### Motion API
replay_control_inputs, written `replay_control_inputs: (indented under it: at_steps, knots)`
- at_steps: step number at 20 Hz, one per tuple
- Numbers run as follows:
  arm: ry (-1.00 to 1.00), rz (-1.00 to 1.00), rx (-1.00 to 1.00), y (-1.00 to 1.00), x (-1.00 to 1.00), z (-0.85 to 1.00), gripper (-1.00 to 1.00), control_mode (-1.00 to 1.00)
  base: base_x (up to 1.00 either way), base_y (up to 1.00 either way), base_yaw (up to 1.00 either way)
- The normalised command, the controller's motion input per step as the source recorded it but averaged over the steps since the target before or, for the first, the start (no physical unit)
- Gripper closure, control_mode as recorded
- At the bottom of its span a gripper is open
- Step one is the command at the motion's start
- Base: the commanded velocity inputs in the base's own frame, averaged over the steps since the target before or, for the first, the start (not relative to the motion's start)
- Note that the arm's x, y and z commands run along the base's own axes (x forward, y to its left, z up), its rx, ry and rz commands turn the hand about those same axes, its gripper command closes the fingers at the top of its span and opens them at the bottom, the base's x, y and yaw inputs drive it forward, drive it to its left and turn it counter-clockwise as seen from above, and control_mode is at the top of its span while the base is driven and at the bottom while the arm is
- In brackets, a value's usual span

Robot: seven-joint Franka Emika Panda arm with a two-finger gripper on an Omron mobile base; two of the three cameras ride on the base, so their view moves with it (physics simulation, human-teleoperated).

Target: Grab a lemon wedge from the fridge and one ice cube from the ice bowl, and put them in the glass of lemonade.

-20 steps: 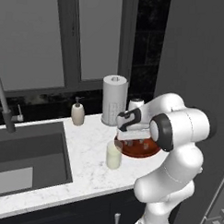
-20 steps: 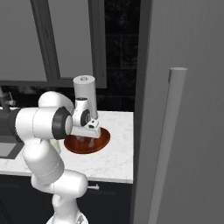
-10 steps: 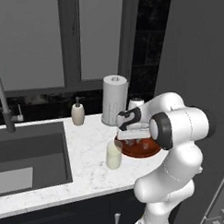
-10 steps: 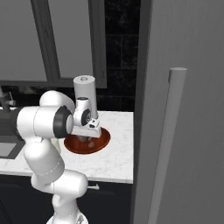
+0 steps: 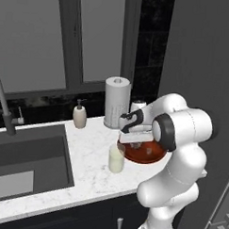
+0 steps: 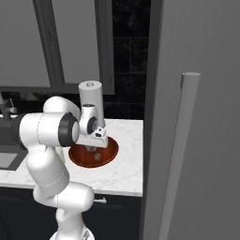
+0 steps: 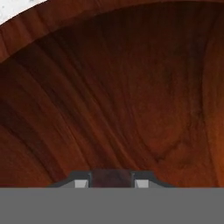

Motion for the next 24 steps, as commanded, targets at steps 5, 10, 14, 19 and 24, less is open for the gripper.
replay_control_inputs:
  at_steps: [5,10,14,19,24]
  knots:
    - [-0.01,0.0,0.0,0.0,-0.46,0.57,1.0,-1.0,0.0,0.0,0.0]
    - [0.0,0.01,0.0,0.0,-0.65,0.8,1.0,-1.0,0.0,0.0,0.0]
    - [0.02,0.0,-0.06,0.09,-0.69,0.67,1.0,-1.0,0.0,0.0,0.0]
    - [0.0,0.0,-0.12,0.25,-0.42,0.73,1.0,-1.0,0.0,0.0,0.0]
    - [0.0,0.0,-0.13,0.41,-0.27,0.52,1.0,-1.0,0.0,0.0,0.0]
